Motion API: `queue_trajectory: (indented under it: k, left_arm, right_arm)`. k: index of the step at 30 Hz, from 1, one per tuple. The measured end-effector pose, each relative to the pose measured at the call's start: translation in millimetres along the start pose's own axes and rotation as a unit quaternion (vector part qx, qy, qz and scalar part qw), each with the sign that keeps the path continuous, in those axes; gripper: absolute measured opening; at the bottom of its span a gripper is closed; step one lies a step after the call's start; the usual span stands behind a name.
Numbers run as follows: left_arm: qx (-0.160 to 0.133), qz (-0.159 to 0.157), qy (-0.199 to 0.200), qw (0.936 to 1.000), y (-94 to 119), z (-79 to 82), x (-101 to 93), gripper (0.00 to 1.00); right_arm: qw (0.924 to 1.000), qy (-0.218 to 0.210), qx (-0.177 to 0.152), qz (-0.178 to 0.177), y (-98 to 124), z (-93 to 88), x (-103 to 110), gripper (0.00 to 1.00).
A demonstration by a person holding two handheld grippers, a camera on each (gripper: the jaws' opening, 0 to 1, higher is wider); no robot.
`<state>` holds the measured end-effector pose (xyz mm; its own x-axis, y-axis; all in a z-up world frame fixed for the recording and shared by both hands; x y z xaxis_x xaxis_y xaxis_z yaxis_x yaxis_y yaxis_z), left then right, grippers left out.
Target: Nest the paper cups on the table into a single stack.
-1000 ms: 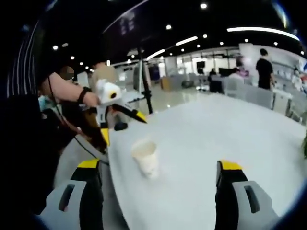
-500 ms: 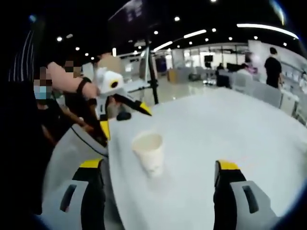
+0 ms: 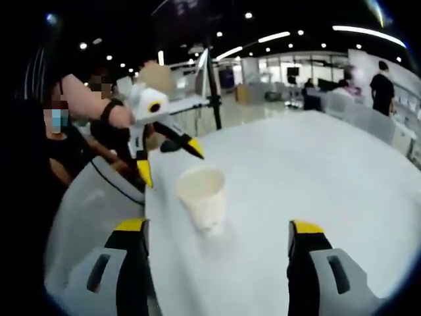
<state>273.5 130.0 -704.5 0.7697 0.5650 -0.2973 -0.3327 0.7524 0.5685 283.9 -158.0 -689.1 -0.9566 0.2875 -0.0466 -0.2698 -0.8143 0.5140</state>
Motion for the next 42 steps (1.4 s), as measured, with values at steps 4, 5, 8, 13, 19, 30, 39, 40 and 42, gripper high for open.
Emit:
queue_trajectory:
  k: [4, 5, 8, 13, 19, 30, 39, 40, 42]
  left_arm:
    - [-0.015, -0.001, -0.004, 0.9999, -3.4, -0.2, 1.5, 0.61]
    - [-0.015, 0.0, -0.003, 0.9999, -4.6, -1.1, 2.4, 0.58]
    - [-0.013, -0.006, 0.028, 0.9995, -11.6, -7.8, 4.6, 0.55]
    - [-0.012, -0.012, 0.02, 0.9997, -18.5, -14.7, 2.4, 0.46]
    - [-0.025, -0.014, 0.023, 0.9993, -26.3, -14.0, 1.3, 0.5]
    - [-0.02, -0.026, 0.016, 0.9993, -39.5, -9.4, 1.0, 0.42]
    - [-0.025, -0.031, 0.007, 0.9992, -41.5, -0.5, 4.1, 0.38]
    - [-0.023, -0.032, 0.004, 0.9992, -41.9, 0.1, 4.2, 0.37]
    - [-0.019, -0.035, 0.003, 0.9992, -42.7, 1.0, 4.0, 0.37]
  right_arm:
    - [1.0, -0.003, 0.005, 0.007, -10.2, -3.6, 2.2, 0.83]
    - [0.9999, -0.004, 0.006, 0.009, -12.0, -4.1, 2.6, 0.83]
    - [0.9998, -0.013, 0.002, 0.013, -18.4, -6.8, 2.6, 0.83]
    - [0.9997, -0.015, 0.01, 0.016, -30.2, -6.9, 0.4, 0.82]
    - [0.9992, -0.008, 0.014, 0.035, -41.7, -6.1, 0.5, 0.74]
    - [0.998, 0.01, 0.023, 0.057, -56.8, -7.5, -1.4, 0.68]
    - [0.9941, 0.059, 0.039, 0.082, -66.3, -0.9, -3.7, 0.59]
    - [0.9938, 0.06, 0.041, 0.084, -67.2, -0.7, -3.7, 0.59]
    - [0.9929, 0.07, 0.041, 0.086, -68.2, 0.5, -3.8, 0.58]
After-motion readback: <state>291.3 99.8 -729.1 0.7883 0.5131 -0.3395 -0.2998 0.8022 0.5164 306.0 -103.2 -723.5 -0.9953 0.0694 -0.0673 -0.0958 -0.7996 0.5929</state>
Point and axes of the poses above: the point that each gripper's makers call its tool centre point, and the gripper's own axes: y roughly backward along the fingers, x roughly to its left, z roughly out of its top, the point moved 10 cm from there along y, roughly backward along the fingers, and after that the axes turned 12 degrees about y, right-handed, at the moved point
